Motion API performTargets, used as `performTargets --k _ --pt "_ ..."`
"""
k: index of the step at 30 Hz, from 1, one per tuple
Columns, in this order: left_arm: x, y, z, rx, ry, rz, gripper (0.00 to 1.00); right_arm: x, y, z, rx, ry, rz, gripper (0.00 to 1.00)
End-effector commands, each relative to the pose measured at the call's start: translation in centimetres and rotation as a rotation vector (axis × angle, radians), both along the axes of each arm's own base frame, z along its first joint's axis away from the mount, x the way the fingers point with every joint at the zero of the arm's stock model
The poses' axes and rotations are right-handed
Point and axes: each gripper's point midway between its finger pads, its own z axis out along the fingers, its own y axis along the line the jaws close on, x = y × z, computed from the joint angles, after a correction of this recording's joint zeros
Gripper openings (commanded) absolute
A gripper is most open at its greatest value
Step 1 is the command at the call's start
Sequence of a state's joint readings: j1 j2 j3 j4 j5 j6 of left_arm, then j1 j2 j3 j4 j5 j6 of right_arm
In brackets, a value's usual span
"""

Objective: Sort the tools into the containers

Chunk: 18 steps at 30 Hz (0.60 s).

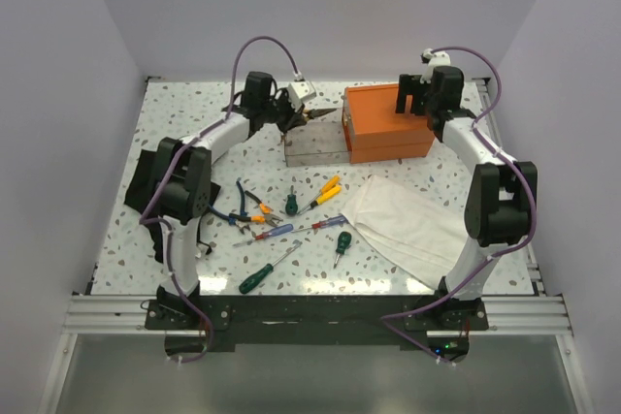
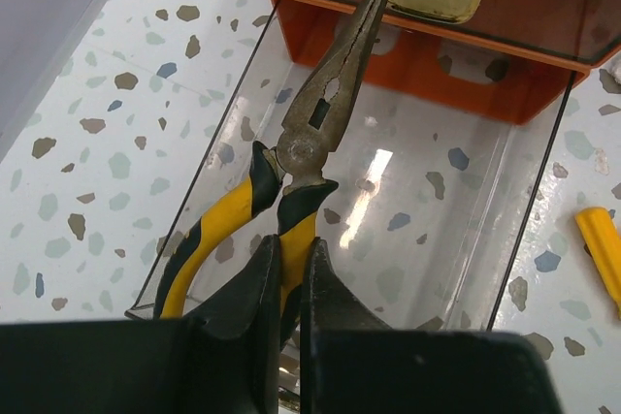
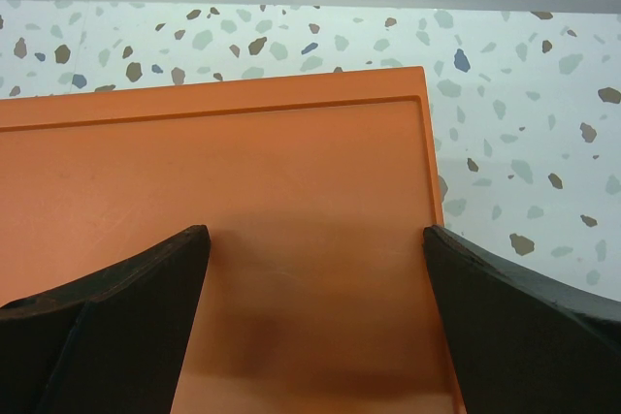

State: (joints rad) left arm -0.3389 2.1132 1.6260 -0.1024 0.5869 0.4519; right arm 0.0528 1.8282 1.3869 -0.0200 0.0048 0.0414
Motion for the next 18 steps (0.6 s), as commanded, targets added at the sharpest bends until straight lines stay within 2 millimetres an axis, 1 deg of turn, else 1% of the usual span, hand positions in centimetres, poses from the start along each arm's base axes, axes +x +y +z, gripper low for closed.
performTargets --k 1,2,4,5,6,7,8,9,11,12,13,14,15,16,17,18 --pt "0.4 -2.1 2.6 -0.098 -0.075 -0.011 0.05 -5.6 -2.6 -8.7 -0.014 0.344 -0.086 0.97" --pt "0.4 -2.2 2.5 -0.102 -0.068 -0.006 0.13 -5.5 -2.6 -8.8 -0.012 0.345 -0.086 0.97" --pt "0.5 -2.2 2.8 -0.117 -0.065 0.007 0.18 -5.4 -2.6 -8.8 -0.01 0.345 -0.086 0.97" --pt "0.5 -2.2 2.8 -0.119 -0.061 0.011 0.23 -5.3 -2.5 -8.7 -0.008 0.343 -0.087 0.96" --pt "0.5 -2.3 3.1 -0.123 -0.064 0.011 0.26 -5.3 -2.5 -8.9 -0.009 0.346 -0.087 0.97" --pt "0.6 -2.3 3.2 -0.12 -0.064 0.016 0.32 -5.3 -2.5 -8.9 -0.004 0.348 -0.086 0.97" --pt "0.7 -2.1 3.4 -0.115 -0.067 0.023 0.43 -5.2 -2.5 -8.9 -0.005 0.348 -0.084 0.96" --pt "1.0 -2.0 4.3 -0.112 -0.082 0.029 0.47 -5.2 -2.5 -8.9 -0.004 0.346 -0.084 0.97" --pt "1.2 -0.9 4.1 -0.066 -0.048 0.074 0.51 -5.3 -2.6 -8.9 -0.005 0.348 -0.087 0.97" --pt "1.4 -0.6 5.4 -0.061 -0.059 0.085 0.53 -5.3 -2.5 -8.9 -0.009 0.346 -0.085 0.97" --pt "1.2 0.8 5.0 -0.031 -0.026 0.108 0.54 -5.3 -2.6 -8.8 -0.011 0.342 -0.085 0.97" --pt "1.0 1.6 6.2 -0.026 -0.034 0.116 0.55 -5.5 -2.6 -9.0 -0.012 0.349 -0.084 0.97" --pt "0.1 2.5 5.7 -0.008 0.001 0.116 0.55 -5.6 -2.5 -9.1 -0.011 0.349 -0.083 0.97" --pt "-0.3 3.8 5.9 0.004 -0.007 0.093 0.55 -5.6 -2.6 -9.0 -0.012 0.345 -0.083 0.97" --pt "-1.4 4.8 6.3 0.019 -0.006 0.085 0.56 -5.8 -2.7 -9.3 -0.015 0.352 -0.084 0.97" --pt "-2.4 5.9 5.6 0.05 0.025 0.086 0.56 -5.9 -2.6 -9.4 -0.015 0.352 -0.082 0.97"
